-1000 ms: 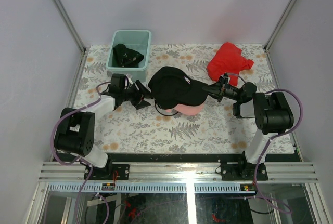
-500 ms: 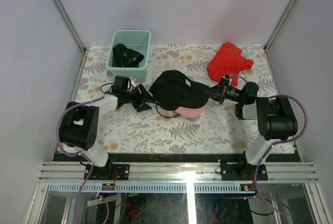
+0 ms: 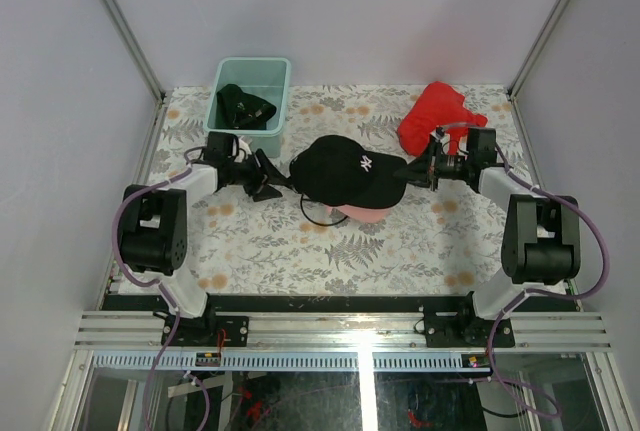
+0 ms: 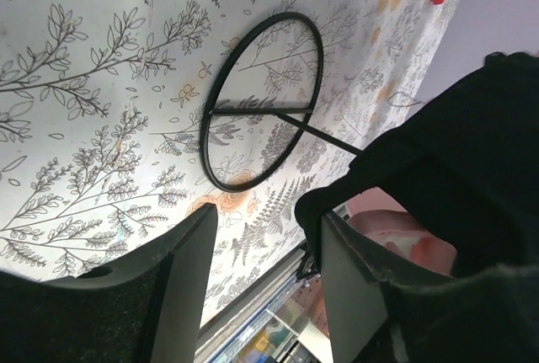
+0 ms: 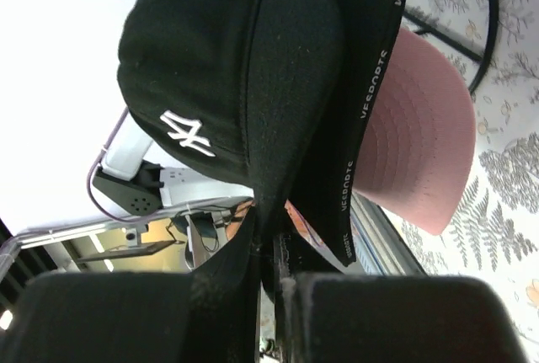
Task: Stack the hats
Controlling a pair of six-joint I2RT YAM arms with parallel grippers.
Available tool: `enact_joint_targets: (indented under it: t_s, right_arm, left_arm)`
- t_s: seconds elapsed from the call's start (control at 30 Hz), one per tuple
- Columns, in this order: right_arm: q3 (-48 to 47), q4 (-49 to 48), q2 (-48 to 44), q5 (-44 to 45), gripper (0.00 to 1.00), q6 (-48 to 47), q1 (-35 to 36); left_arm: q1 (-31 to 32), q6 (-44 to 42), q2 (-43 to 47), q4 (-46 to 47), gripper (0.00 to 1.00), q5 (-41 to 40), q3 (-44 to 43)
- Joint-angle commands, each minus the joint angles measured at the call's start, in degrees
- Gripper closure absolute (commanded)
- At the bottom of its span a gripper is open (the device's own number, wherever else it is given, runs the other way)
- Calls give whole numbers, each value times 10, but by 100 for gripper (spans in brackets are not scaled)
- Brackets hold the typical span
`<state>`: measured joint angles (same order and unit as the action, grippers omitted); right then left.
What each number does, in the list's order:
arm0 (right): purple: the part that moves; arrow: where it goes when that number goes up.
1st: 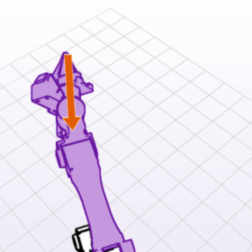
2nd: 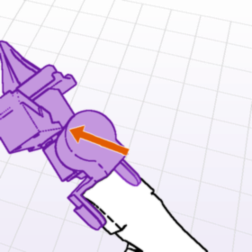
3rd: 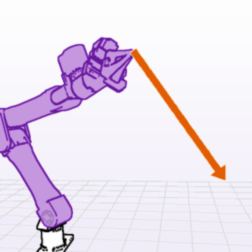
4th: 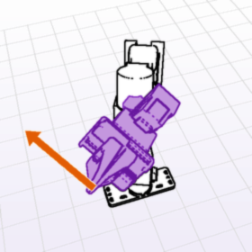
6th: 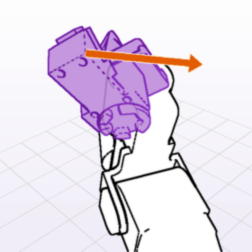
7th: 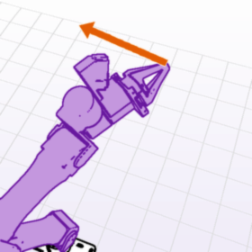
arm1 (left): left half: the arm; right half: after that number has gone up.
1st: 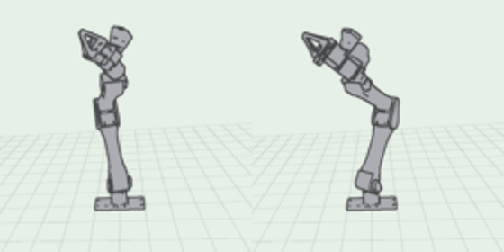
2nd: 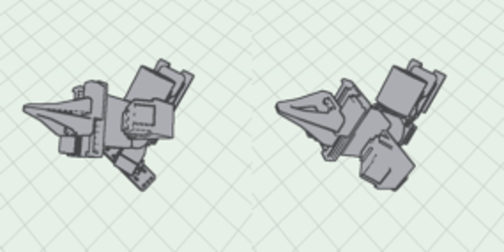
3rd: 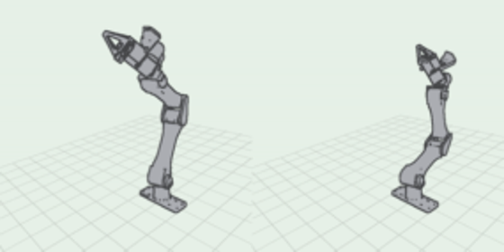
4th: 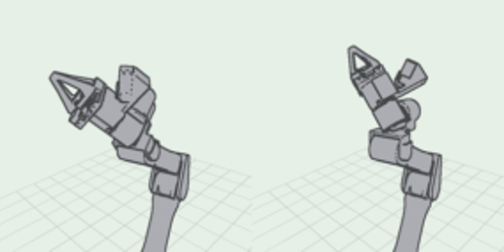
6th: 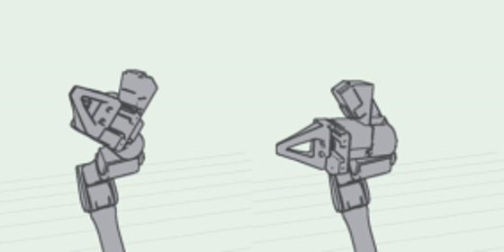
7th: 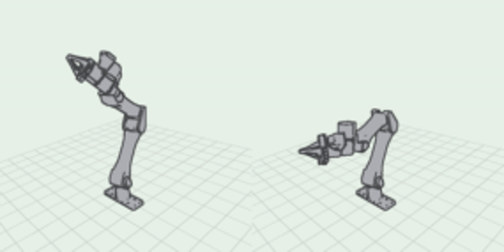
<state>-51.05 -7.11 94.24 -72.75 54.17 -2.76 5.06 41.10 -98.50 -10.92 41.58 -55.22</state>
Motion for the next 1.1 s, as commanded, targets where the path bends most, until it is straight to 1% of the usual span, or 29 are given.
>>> enact_joint_targets:
  t_s: [0.0, 0.17, 0.3, 0.37, 0.4, 0.5, 0.57, 0.7, 0.8, 0.87, 0.97, 1.0, 1.07]
  right_arm:
    - [5, 267, 14, 86, 100, -195, -39]
    - [21, 275, 21, 101, 99, -209, -42]
    - [40, 250, 21, 105, 86, -192, -41]
    - [35, 249, 15, 109, 77, -187, -40]
    - [32, 249, 14, 112, 75, -184, -40]
    - [26, 236, -20, 113, 64, -166, -39]
    - [22, 227, -32, 116, 61, -154, -39]
    - [6, 227, -51, 127, 59, -141, -39]
    - [-6, 236, -53, 134, 58, -144, -39]
    - [-10, 242, -52, 140, 58, -148, -39]
    - [-9, 247, -53, 143, 58, -155, -39]
    - [-9, 249, -53, 143, 58, -156, -39]
    - [-8, 250, -54, 143, 58, -158, -39]
  left_arm:
    - [-54, -59, -8, -73, 53, -39, -15]
    - [-80, -79, -11, -86, 53, -28, -13]
    - [-84, -81, -13, -83, 54, -17, -5]
    - [-85, -79, -12, -80, 54, -9, -5]
    - [-84, -77, -11, -78, 54, -3, -6]
    - [-84, -69, -2, -69, 53, 21, -12]
    - [-84, -62, 8, -60, 51, 42, -16]
    - [-83, -43, 29, -42, 47, 74, -19]
    - [-84, -8, 46, -6, 43, 98, -12]
    - [-84, 30, 58, 36, 41, 117, 2]
    - [-85, 110, 74, 130, 38, 149, 30]
    - [-85, 150, 79, 180, 37, 161, 39]
    - [-86, 191, 85, 225, 37, 174, 52]
